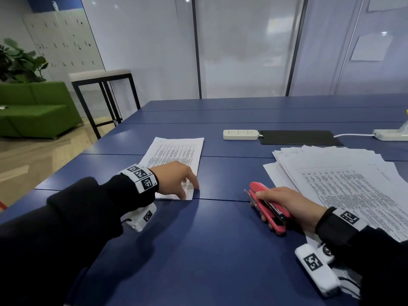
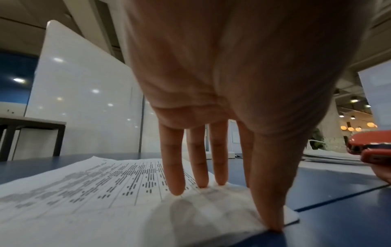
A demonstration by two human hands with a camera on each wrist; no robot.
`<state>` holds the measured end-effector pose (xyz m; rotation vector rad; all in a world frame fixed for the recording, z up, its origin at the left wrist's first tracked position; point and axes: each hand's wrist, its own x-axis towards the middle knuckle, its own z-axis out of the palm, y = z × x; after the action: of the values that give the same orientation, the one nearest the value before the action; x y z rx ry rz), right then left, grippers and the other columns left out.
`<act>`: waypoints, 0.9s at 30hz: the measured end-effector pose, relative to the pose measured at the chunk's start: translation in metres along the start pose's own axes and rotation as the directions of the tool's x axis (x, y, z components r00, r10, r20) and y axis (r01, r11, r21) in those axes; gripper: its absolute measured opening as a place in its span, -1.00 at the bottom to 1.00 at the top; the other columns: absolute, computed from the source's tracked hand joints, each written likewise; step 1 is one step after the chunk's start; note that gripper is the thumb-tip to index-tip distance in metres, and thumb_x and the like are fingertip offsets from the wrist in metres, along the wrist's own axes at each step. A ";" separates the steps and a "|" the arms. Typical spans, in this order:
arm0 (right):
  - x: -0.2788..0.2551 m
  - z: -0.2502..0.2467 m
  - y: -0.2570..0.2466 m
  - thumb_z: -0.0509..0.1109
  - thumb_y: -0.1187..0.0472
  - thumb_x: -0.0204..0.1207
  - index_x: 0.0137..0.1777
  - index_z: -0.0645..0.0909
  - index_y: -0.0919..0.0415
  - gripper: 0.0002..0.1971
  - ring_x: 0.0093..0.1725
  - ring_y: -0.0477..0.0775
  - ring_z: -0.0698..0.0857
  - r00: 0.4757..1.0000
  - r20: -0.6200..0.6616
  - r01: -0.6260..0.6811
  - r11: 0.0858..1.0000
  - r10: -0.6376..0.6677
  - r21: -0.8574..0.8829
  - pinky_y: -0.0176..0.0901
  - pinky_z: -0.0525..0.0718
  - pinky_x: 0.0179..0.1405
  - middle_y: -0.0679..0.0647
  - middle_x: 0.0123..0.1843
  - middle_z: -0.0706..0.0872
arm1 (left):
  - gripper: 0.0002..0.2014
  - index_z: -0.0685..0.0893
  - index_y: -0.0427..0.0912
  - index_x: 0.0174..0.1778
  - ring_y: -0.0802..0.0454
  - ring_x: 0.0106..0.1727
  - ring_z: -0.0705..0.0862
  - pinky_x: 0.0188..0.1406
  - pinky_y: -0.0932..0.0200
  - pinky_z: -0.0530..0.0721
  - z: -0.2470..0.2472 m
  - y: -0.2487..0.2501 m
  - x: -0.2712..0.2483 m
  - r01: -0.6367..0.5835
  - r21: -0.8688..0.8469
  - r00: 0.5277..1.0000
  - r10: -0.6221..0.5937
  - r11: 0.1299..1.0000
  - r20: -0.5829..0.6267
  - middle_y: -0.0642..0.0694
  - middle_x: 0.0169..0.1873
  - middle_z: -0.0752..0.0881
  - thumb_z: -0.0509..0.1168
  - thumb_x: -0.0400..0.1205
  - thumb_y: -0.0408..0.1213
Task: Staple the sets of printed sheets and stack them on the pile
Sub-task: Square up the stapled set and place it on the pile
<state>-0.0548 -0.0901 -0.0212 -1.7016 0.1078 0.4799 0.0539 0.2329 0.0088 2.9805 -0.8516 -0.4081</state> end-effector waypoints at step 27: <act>-0.003 0.001 -0.001 0.41 0.01 0.69 0.24 0.61 0.64 -0.44 -0.45 0.23 0.65 1.000 -0.013 -0.002 1.000 0.002 -0.003 -0.16 0.57 -0.55 0.41 -0.22 0.71 | -0.60 0.81 0.36 0.12 0.15 0.14 0.66 0.24 0.03 0.69 0.005 -0.004 0.000 0.037 -0.064 0.997 -0.041 0.997 -0.060 0.14 0.09 0.73 0.66 0.36 0.14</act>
<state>-0.0572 -0.0896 -0.0197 -1.7076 0.1188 0.4708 0.0547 0.2371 0.0039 2.9394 -0.7624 -0.3358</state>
